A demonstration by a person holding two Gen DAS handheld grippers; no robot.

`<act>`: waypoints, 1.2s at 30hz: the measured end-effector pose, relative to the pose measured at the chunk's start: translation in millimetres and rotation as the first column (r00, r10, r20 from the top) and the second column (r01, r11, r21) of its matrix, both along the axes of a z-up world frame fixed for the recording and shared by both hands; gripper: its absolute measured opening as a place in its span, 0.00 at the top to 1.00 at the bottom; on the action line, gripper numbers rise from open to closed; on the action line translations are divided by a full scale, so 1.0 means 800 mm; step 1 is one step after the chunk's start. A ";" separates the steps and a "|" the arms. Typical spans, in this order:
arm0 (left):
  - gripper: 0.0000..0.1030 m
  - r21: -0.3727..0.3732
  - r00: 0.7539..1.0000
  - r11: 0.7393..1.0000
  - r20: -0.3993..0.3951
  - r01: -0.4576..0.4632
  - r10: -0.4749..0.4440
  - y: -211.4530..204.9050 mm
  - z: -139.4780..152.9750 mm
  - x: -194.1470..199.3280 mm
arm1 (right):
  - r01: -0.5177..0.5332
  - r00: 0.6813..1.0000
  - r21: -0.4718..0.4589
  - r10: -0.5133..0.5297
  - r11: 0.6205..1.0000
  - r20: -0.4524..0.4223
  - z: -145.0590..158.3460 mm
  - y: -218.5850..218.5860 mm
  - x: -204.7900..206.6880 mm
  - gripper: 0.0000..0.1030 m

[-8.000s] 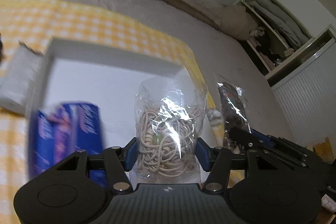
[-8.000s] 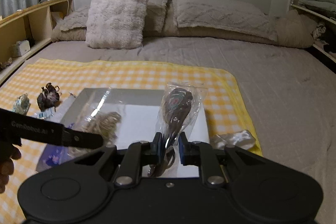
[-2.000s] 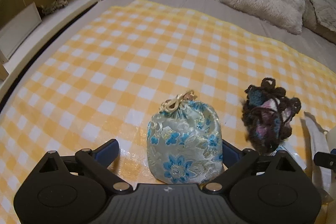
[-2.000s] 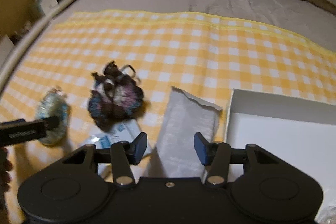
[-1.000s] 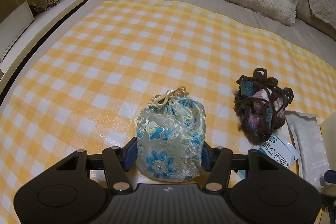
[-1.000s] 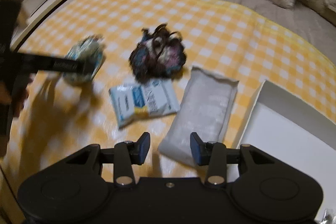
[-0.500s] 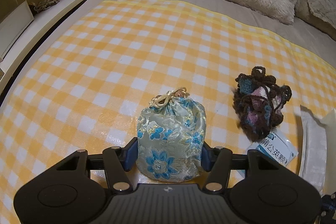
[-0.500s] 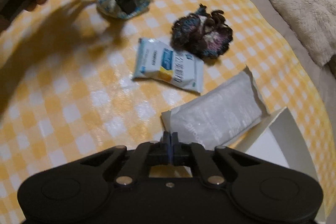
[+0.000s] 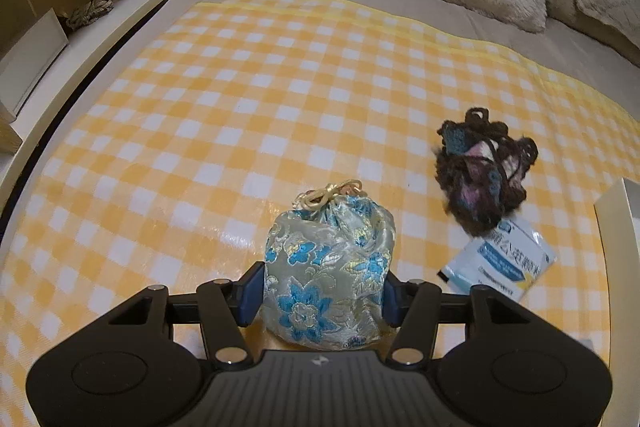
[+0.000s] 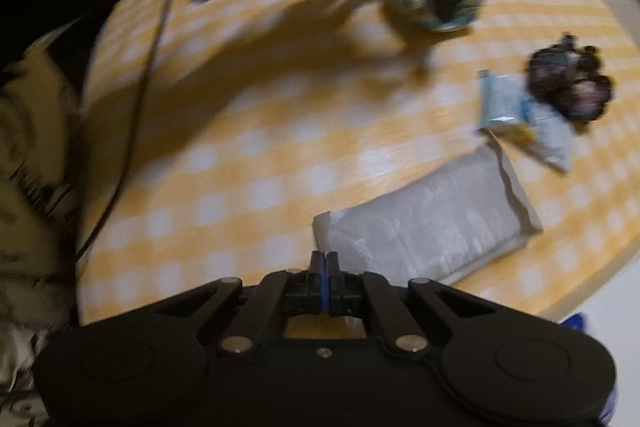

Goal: Organize soft objects

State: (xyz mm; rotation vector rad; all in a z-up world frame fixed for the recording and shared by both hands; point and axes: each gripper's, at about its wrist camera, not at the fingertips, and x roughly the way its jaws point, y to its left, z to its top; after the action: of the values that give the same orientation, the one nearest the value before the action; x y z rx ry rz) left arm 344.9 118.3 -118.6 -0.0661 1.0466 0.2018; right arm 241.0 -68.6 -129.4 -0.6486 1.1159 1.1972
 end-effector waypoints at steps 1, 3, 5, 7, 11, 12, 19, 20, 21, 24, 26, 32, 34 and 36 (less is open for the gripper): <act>0.45 0.010 1.000 1.000 -0.002 0.005 -0.005 -0.001 0.001 -0.002 | -0.004 1.000 0.004 0.004 1.000 -0.007 0.002 -0.002 -0.005 0.96; 0.45 0.020 1.000 1.000 -0.007 0.014 -0.014 -0.003 0.002 -0.006 | 0.034 0.999 0.015 -0.034 0.999 0.003 0.008 -0.007 -0.010 0.82; 0.45 0.016 1.000 1.000 -0.005 0.019 -0.018 -0.004 0.004 -0.008 | 0.107 0.994 0.034 -0.108 0.994 0.030 0.018 -0.013 -0.011 0.57; 0.46 0.016 1.000 1.000 -0.001 0.022 -0.022 -0.004 0.007 -0.009 | 0.196 0.979 0.061 -0.199 0.979 0.040 0.028 -0.021 -0.007 0.46; 0.46 0.016 1.000 1.000 0.004 0.024 -0.024 -0.004 0.010 -0.009 | 0.442 0.896 0.080 -0.444 0.893 -0.003 0.028 -0.026 0.013 0.35; 0.46 0.016 1.000 1.000 0.005 0.024 -0.024 -0.004 0.010 -0.009 | 0.482 0.876 0.078 -0.483 0.873 -0.007 0.026 -0.025 0.017 0.33; 0.47 -0.009 0.998 0.999 0.044 0.043 -0.043 -0.008 0.021 -0.019 | 0.638 0.770 -0.010 -0.638 0.770 0.021 -0.014 -0.005 0.048 0.27; 0.48 -0.011 0.997 0.999 0.051 0.052 -0.051 -0.010 0.024 -0.021 | 0.647 0.763 -0.020 -0.647 0.762 0.011 -0.018 -0.004 0.049 0.27; 0.48 -0.011 0.997 0.998 0.057 0.059 -0.059 -0.011 0.026 -0.023 | 0.653 0.757 -0.028 -0.653 0.757 0.004 -0.021 0.001 0.050 0.29; 0.49 -0.008 0.994 0.997 0.077 0.072 -0.071 -0.014 0.033 -0.032 | 0.631 0.776 -0.038 -0.630 0.775 0.040 -0.024 0.017 0.048 0.40; 0.49 -0.016 0.993 0.997 0.091 0.075 -0.073 -0.013 0.039 -0.037 | 0.612 0.790 -0.019 -0.610 0.790 0.056 -0.016 0.021 0.044 0.45; 0.50 -0.019 0.987 0.997 0.145 0.078 -0.075 -0.019 0.058 -0.053 | 0.609 0.779 0.096 -0.617 0.787 0.110 0.023 0.018 0.035 0.50; 0.50 -0.020 0.983 0.996 0.165 0.084 -0.079 -0.024 0.066 -0.059 | 0.615 0.766 0.148 -0.631 0.775 0.120 0.040 0.010 0.034 0.50; 0.50 -0.026 0.979 0.995 0.186 0.093 -0.086 -0.030 0.075 -0.065 | 0.618 0.752 0.191 -0.644 0.763 0.143 0.054 0.002 0.033 0.51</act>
State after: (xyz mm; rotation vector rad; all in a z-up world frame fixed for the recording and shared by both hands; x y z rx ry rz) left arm 293.3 94.6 -58.6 -0.0675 0.8657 0.0938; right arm 267.7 -66.9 -85.8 -0.2341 0.9591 0.5875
